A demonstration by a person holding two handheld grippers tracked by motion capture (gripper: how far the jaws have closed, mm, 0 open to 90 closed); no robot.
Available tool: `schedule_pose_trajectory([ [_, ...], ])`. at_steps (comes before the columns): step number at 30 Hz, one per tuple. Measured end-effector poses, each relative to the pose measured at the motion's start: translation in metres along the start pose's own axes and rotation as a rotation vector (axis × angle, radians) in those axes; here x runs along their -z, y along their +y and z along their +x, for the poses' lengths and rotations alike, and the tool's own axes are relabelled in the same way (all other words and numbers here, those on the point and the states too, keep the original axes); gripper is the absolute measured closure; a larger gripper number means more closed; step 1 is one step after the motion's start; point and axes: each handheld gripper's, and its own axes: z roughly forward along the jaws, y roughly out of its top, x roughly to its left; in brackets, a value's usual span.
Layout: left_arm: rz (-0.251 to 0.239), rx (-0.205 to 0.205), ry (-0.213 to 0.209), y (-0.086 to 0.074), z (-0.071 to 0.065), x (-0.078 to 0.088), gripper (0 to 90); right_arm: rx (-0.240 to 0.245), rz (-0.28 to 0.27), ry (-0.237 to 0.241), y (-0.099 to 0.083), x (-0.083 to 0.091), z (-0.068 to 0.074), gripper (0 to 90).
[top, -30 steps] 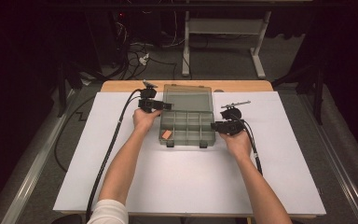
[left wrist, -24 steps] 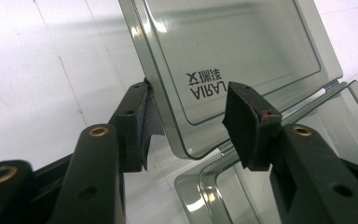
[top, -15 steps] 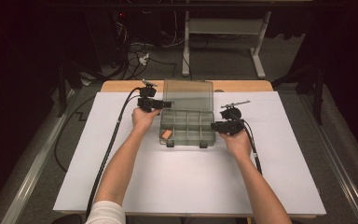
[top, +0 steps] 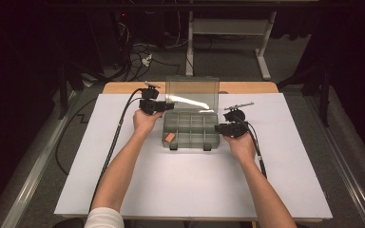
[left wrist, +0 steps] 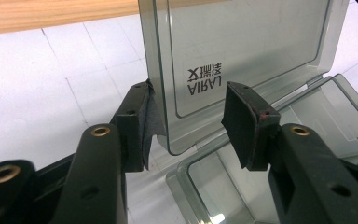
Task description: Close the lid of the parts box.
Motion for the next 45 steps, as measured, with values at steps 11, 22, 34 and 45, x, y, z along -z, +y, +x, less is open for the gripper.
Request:
schedule_pose_trajectory([
  [11, 0.005, -0.075, 0.052, -0.002, -0.009, 0.004, 53.9, 0.003, -0.003, -0.005, 0.0, 0.0, 0.001, 72.4],
  [22, 0.011, -0.141, 0.094, -0.004, -0.018, 0.009, 55.6, -0.001, -0.005, -0.009, 0.0, 0.0, 0.001, 72.4],
  [34, -0.008, -0.152, 0.088, -0.011, -0.02, 0.015, 57.9, 0.002, -0.005, -0.014, 0.0, 0.0, 0.002, 72.3],
  [45, -0.026, -0.132, 0.069, -0.013, -0.022, 0.025, 58.1, 0.008, -0.007, -0.014, -0.001, 0.0, 0.002, 72.4],
])
